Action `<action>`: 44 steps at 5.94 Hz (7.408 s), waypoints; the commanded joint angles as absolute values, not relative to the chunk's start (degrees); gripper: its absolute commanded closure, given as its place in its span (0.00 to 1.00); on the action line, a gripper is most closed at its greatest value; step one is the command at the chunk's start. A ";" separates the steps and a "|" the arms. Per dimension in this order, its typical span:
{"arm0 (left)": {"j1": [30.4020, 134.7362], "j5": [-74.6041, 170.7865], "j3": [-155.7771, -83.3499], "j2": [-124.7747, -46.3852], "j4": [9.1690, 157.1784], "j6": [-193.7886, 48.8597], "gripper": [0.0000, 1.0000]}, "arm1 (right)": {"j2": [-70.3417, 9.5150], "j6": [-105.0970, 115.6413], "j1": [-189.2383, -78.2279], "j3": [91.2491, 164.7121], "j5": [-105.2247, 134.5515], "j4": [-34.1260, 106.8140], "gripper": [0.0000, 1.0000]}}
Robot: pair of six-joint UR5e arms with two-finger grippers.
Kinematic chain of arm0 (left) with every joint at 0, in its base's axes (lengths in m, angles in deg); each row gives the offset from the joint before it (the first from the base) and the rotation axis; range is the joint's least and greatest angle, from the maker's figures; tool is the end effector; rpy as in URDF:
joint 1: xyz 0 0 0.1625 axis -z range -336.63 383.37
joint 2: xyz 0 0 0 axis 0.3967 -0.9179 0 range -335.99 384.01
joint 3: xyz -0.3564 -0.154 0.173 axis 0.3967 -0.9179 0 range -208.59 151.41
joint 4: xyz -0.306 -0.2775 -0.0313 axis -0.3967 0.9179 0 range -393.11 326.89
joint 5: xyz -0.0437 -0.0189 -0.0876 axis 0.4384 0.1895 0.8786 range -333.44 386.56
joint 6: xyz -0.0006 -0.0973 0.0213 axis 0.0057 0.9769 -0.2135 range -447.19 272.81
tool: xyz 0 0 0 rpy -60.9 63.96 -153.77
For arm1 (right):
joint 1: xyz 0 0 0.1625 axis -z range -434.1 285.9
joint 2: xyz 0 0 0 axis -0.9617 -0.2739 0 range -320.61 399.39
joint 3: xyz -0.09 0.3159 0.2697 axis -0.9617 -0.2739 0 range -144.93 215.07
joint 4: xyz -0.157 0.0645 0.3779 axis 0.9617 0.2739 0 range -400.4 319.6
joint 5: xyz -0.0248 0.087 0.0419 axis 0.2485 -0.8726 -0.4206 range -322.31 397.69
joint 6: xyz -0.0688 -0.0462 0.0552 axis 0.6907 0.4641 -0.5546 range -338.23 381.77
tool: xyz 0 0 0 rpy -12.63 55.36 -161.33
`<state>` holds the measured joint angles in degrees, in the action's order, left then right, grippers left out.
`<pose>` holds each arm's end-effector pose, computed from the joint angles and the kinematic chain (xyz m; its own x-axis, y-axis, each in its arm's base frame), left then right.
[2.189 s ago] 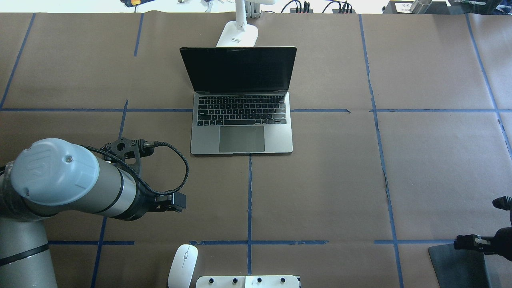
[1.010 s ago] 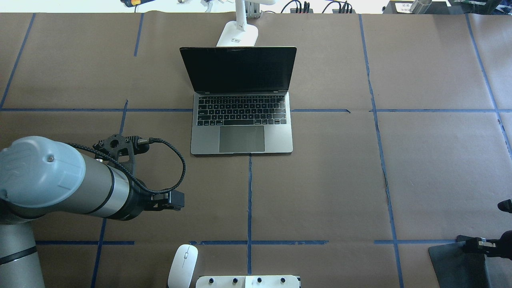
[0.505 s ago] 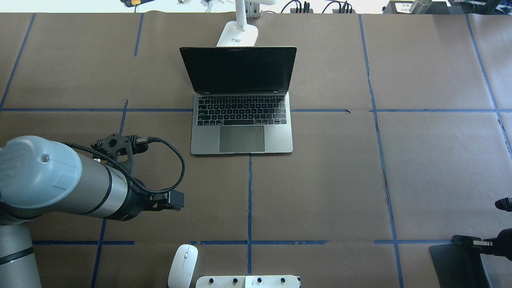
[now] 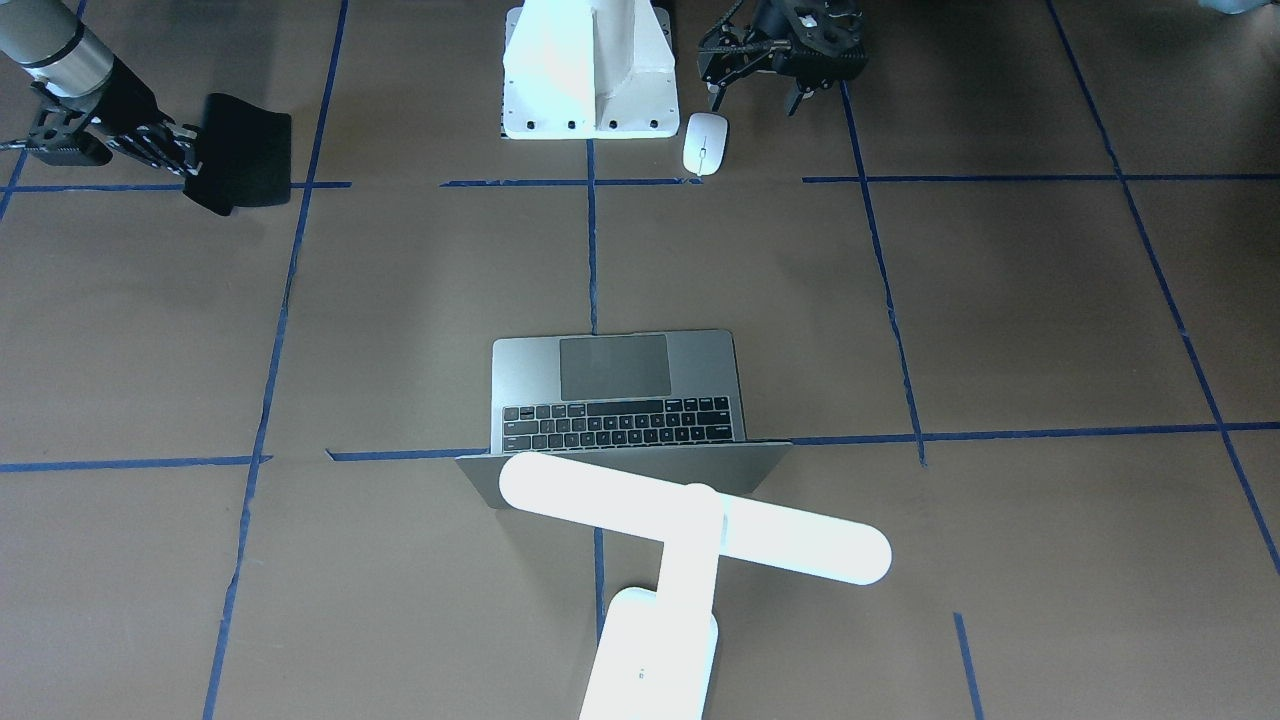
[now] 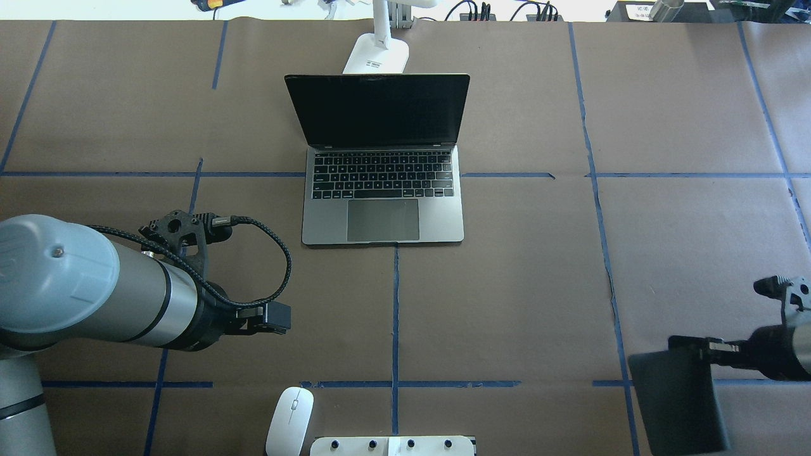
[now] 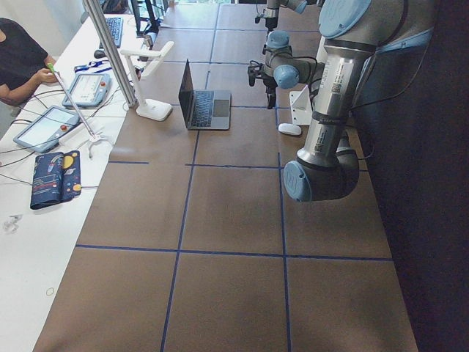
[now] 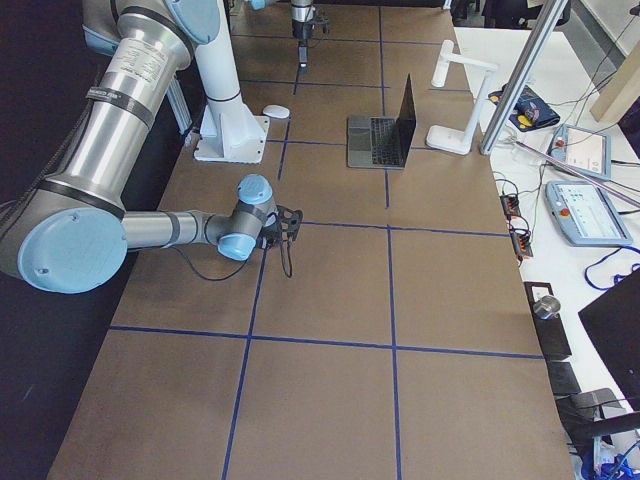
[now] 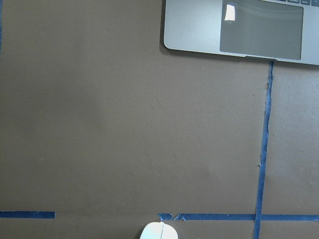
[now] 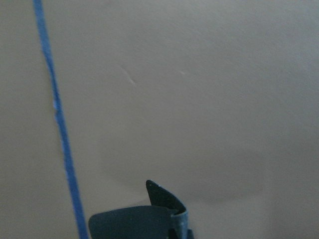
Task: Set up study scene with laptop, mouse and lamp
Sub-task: 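Carry the black mouse pad with the right gripper beside the laptop, then release the pad and raise the right gripper while the left grasps the mouse, then carry the white mouse with the left gripper over the mouse pad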
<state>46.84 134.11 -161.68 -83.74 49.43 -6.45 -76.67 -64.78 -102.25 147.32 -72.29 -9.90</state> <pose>0.3775 -0.2765 0.2014 0.5654 -0.0782 -0.8211 0.0676 0.9965 -0.0484 -0.2513 -0.2472 0.5408 0.5079 0.2077 0.8360 -0.1643 0.9760 -0.1427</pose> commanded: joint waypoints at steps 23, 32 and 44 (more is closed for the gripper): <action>31.03 127.46 -145.67 -82.95 58.92 -17.76 0.00 | -26.26 -56.36 -133.87 113.03 -98.11 3.89 0.00; 30.32 127.72 -141.97 -85.50 58.92 -17.85 0.93 | -26.79 -56.36 -133.34 113.12 -98.11 3.81 0.00; 46.74 127.72 -87.72 -136.35 75.93 -18.38 1.00 | -34.43 -53.29 -136.06 118.66 -98.11 3.63 0.00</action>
